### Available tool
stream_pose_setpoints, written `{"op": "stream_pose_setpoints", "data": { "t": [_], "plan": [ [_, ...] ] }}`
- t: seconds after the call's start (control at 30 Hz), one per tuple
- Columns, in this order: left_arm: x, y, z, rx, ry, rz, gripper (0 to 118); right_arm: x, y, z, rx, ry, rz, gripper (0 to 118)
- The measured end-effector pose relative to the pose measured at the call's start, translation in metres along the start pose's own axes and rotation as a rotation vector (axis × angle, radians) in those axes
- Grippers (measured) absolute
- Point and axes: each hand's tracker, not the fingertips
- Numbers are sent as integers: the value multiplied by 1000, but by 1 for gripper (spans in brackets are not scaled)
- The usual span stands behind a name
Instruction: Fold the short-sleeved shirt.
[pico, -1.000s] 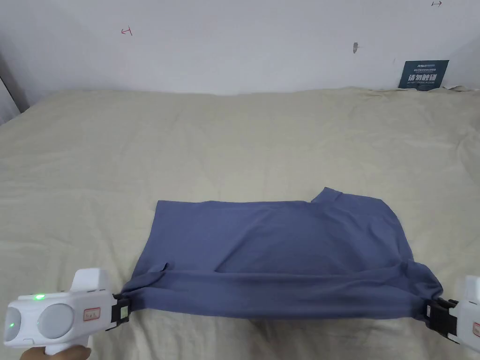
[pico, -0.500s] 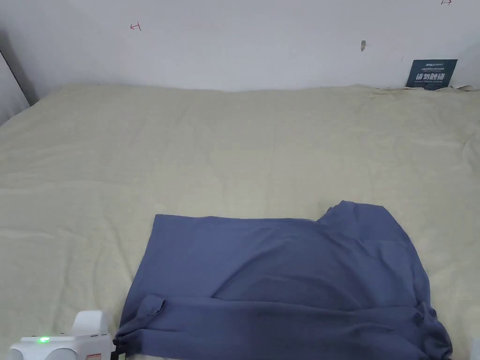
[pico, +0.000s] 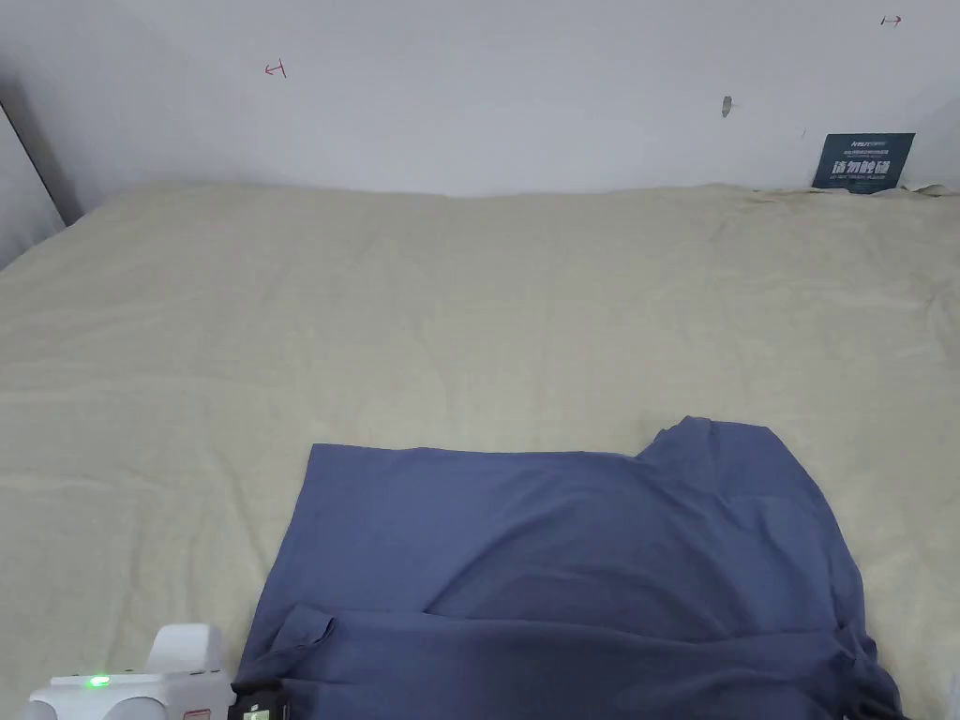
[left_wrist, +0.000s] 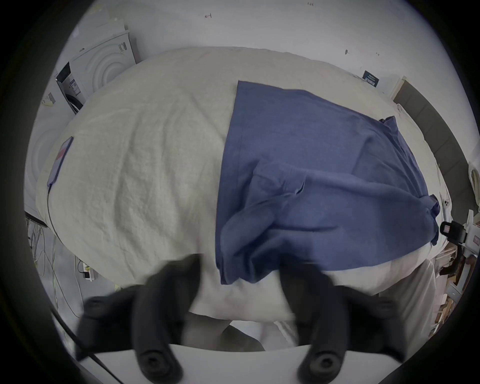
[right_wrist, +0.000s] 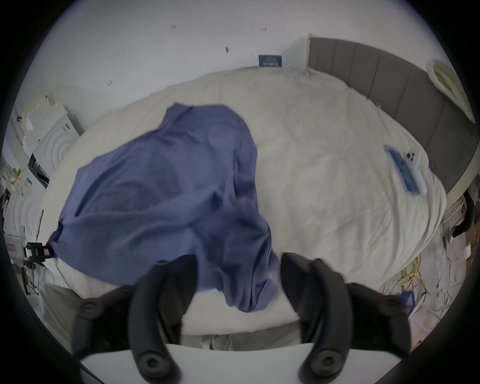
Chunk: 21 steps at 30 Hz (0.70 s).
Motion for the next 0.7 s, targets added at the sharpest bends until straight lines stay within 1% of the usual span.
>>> {"op": "stream_pose_setpoints", "data": {
  "t": [0.03, 0.1, 0.2, 0.3, 0.43, 0.5, 0.53, 0.57, 0.6, 0.63, 0.67, 0.7],
  "plan": [
    [0, 4, 5, 39, -3, 9, 110, -1, 7, 5, 30, 3, 0, 81],
    [2, 15, 20, 111, -14, 25, 114, -10, 24, 19, 102, 8, 11, 81],
    [7, 38, 38, 167, -45, 24, 114, -19, 49, 34, 200, 17, 25, 81],
    [18, 60, 58, 268, -43, -6, 114, -31, 74, 47, 289, 38, 35, 81],
    [33, 89, 74, 377, -27, -34, 114, -45, 98, 51, 354, 37, 66, 82],
    [40, 103, 76, 416, -25, -52, 111, -51, 106, 49, 388, 45, 88, 81],
    [44, 108, 77, 443, -27, -68, 105, -54, 109, 48, 399, 38, 93, 80],
    [48, 114, 76, 467, -28, -88, 84, -57, 112, 47, 412, 27, 94, 73],
    [52, 120, 74, 476, -29, -87, 64, -59, 115, 44, 423, 26, 95, 56],
    [55, 125, 70, 471, -27, -84, 40, -61, 118, 41, 431, 28, 101, 32],
    [58, 131, 68, 477, -30, -88, 24, -63, 122, 37, 434, 27, 102, 1],
    [61, 136, 64, 481, -43, -96, 20, -62, 124, 35, 440, 31, 107, 1]
  ]
}}
